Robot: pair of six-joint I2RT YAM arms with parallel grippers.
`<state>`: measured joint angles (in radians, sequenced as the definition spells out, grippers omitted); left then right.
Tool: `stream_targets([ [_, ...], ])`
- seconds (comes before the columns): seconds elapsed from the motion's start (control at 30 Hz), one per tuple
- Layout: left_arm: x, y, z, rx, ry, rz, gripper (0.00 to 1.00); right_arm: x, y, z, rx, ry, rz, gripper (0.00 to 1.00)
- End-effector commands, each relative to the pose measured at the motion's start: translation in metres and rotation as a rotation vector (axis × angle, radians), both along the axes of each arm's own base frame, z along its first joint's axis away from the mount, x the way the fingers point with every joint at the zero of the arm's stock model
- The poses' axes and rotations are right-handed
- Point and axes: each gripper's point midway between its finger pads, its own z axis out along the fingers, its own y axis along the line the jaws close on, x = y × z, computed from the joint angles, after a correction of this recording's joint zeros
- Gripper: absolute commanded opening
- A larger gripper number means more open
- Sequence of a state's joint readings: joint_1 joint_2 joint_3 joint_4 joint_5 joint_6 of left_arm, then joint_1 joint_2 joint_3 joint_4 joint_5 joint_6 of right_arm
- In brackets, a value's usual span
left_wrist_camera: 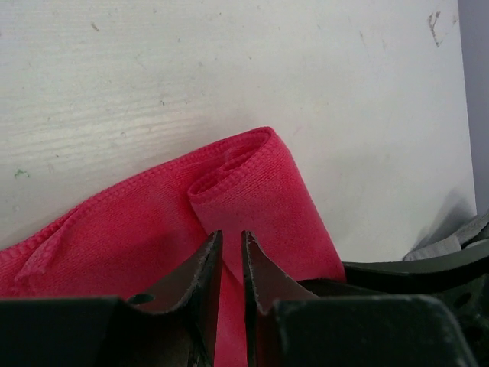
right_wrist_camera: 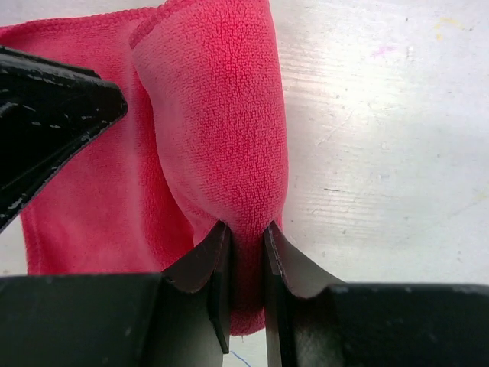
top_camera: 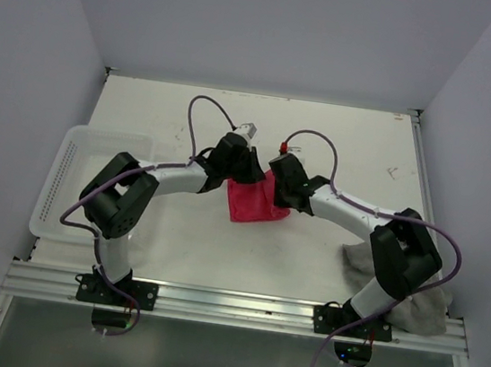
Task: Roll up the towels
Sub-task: Roll the towel
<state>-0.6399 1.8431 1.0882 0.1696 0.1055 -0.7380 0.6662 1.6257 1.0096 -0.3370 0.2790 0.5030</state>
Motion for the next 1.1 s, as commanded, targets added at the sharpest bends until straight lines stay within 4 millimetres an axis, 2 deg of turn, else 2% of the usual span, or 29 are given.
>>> stream_targets([
  [0.0, -0.001, 0.012, 0.003, 0.014, -0.015, 0.012, 0.2, 0.008, -0.016, 0.012, -0.189, -0.078, -0.061, 0.0],
  [0.07, -0.003, 0.012, 0.001, 0.009, -0.009, 0.015, 0.2, 0.0, -0.01, 0.009, -0.241, -0.077, -0.051, 0.0],
  [0.13, -0.006, 0.013, 0.003, 0.004, -0.01, 0.016, 0.2, 0.001, -0.004, 0.015, -0.277, -0.108, -0.059, 0.0],
  [0.27, -0.011, 0.02, -0.006, 0.008, 0.015, 0.032, 0.19, -0.003, 0.004, 0.013, -0.346, -0.125, -0.058, 0.0],
  [0.47, -0.011, 0.029, -0.007, -0.024, 0.03, 0.049, 0.19, -0.004, 0.025, 0.011, -0.367, -0.136, -0.032, 0.0],
  [0.73, -0.009, 0.024, 0.005, -0.072, 0.009, 0.043, 0.19, -0.007, 0.037, 0.001, -0.374, -0.112, -0.019, 0.0],
  [1.07, -0.013, 0.006, 0.004, -0.197, 0.04, 0.012, 0.19, -0.012, 0.044, -0.004, -0.343, -0.086, -0.009, 0.05],
])
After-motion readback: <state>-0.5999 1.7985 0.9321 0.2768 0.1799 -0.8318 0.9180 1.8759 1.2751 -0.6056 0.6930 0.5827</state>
